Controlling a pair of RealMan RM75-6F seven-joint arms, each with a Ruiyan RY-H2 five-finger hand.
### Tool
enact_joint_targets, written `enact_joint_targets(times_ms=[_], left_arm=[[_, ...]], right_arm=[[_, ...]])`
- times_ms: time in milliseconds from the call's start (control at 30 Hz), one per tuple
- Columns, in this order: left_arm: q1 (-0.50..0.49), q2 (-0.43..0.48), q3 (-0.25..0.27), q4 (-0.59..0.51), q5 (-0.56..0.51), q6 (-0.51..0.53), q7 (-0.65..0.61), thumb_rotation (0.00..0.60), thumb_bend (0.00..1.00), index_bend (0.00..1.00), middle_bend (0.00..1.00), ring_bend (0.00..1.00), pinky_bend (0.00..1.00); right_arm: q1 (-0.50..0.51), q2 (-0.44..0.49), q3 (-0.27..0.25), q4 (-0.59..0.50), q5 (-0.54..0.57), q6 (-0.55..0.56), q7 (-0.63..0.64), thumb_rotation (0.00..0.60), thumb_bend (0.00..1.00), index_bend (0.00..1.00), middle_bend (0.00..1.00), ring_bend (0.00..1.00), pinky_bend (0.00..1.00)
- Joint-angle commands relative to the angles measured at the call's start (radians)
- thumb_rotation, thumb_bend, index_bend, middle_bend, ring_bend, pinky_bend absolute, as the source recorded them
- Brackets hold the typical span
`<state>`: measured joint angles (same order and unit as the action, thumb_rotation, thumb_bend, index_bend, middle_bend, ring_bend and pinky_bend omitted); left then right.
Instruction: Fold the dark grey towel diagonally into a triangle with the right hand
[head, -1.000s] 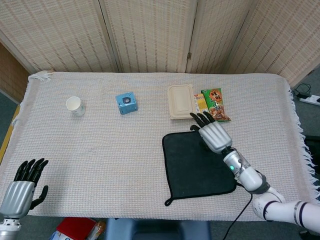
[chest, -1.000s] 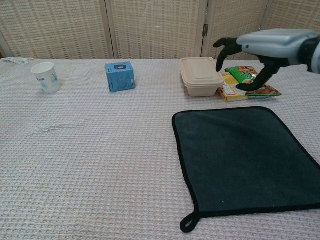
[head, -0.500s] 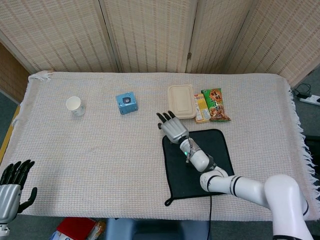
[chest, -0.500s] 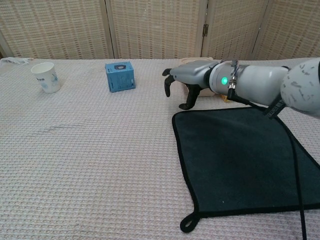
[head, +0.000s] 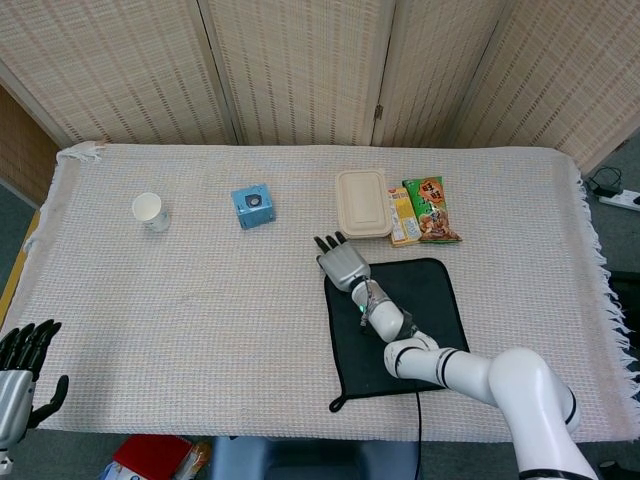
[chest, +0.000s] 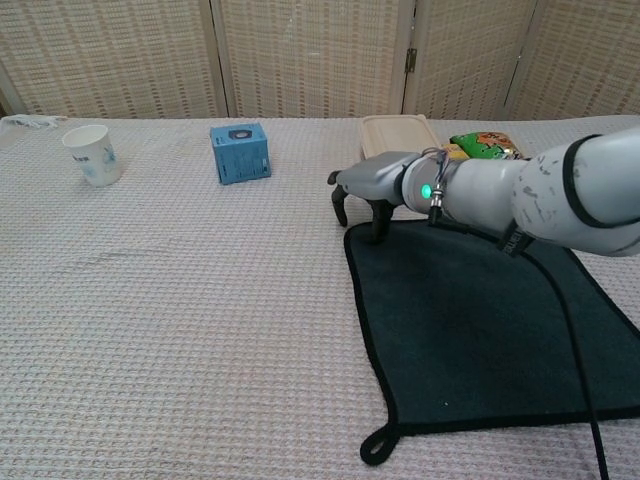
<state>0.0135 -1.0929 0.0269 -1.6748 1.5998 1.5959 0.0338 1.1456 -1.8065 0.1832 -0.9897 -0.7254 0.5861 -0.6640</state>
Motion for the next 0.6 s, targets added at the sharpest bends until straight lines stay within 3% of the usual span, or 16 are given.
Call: enact_joint_targets(times_ms=[33,300,600], left_arm=[[-0.001,-0.001,-0.001,0.002,0.001,-0.002,-0.001,0.6,0.54,0.07,0.1,0.0,0.0],[-0.003,-0.004,-0.002,0.008,0.007,-0.003,-0.003,0.6,0.54,0.04,0.1,0.0,0.0],[-0.002,-0.008,0.002,0.018,0.026,0.004,-0.009,0.6,0.54,0.01,0.1,0.0,0.0]], right_arm=[[0.003,0.007,-0.012,-0.007,0.008,0.009,-0.007,0.6,0.43,0.45,0.0,0.0,0.0],[0.001,0.012,-0.036,-0.022,-0.008,0.035,0.003,0.6,0.43,0.63,0.07,0.0,0.0],[-0.078,0.113,-0.042,-0.185,-0.152,0.162,0.108,0.6,0.43,0.66,0.1,0.03,0.0]])
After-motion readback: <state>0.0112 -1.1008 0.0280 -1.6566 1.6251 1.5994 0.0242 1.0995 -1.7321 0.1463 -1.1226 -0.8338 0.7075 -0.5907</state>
